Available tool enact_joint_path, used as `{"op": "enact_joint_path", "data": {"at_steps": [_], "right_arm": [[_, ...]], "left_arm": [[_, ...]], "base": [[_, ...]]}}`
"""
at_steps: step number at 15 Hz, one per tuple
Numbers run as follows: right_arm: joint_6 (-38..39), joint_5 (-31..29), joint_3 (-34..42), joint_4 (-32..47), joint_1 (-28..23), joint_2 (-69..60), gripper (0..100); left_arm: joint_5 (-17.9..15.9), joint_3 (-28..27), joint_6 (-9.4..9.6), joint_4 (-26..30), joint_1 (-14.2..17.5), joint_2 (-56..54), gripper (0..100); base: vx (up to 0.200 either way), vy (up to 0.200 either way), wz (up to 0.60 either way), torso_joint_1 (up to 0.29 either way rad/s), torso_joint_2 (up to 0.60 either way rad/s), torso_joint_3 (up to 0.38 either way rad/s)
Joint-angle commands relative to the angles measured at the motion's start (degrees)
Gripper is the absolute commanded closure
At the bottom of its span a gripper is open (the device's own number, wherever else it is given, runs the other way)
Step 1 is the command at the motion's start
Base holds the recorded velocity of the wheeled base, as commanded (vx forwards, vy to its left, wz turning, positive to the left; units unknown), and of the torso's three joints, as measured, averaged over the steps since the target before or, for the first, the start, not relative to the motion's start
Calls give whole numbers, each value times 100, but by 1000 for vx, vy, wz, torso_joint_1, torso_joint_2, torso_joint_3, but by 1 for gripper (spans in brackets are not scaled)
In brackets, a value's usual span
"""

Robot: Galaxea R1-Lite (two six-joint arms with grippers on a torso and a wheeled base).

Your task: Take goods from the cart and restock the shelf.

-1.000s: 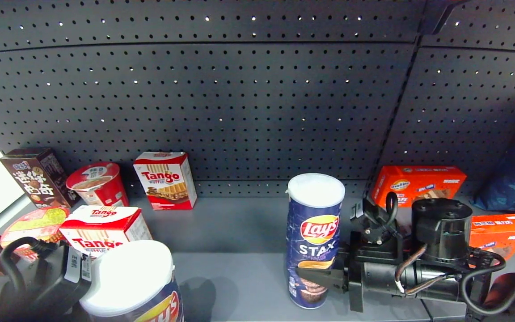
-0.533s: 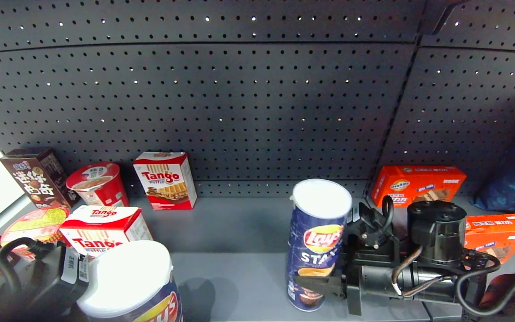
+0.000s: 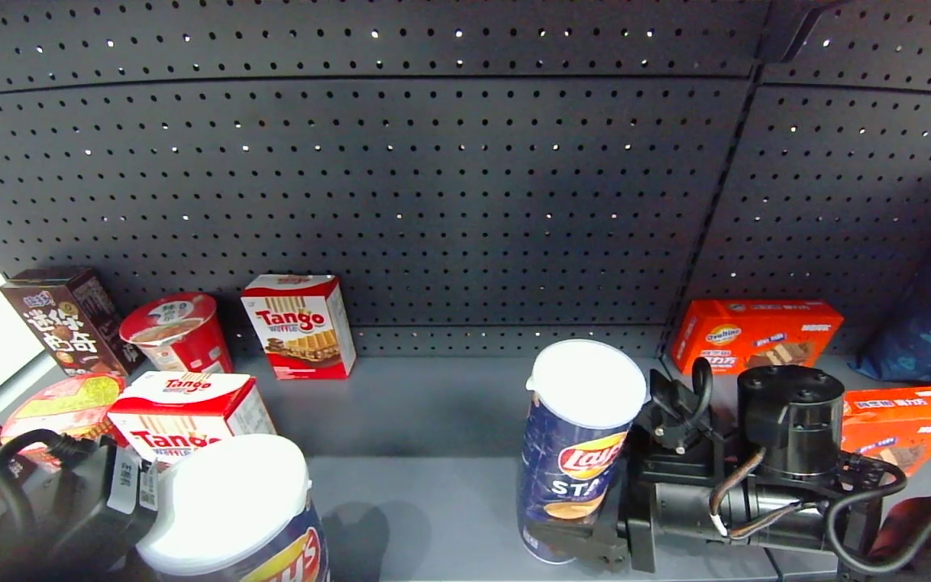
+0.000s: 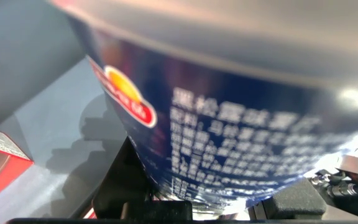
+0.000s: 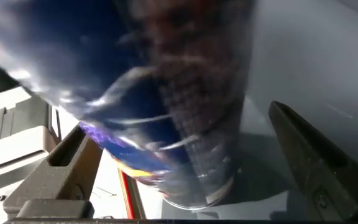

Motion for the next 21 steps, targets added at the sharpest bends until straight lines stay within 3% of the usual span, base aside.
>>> {"op": "enact_joint_path", "data": {"at_steps": [1,13,21], "right_arm": [[-1,-81,23,9,5,-50,0],[8,-336,-30,17,5,-138,0],[17,-336,665,70,-65,-1315,0]], "left_arm": [[1,4,-7,-3,-2,-31,100],[9,162,-7,-3,7,-163,100],[-17,-93,29,-12,60,-31,100]], "base": [[0,0,0,0,0,0],[0,0,0,0,0,0],[0,0,0,0,0,0]]}}
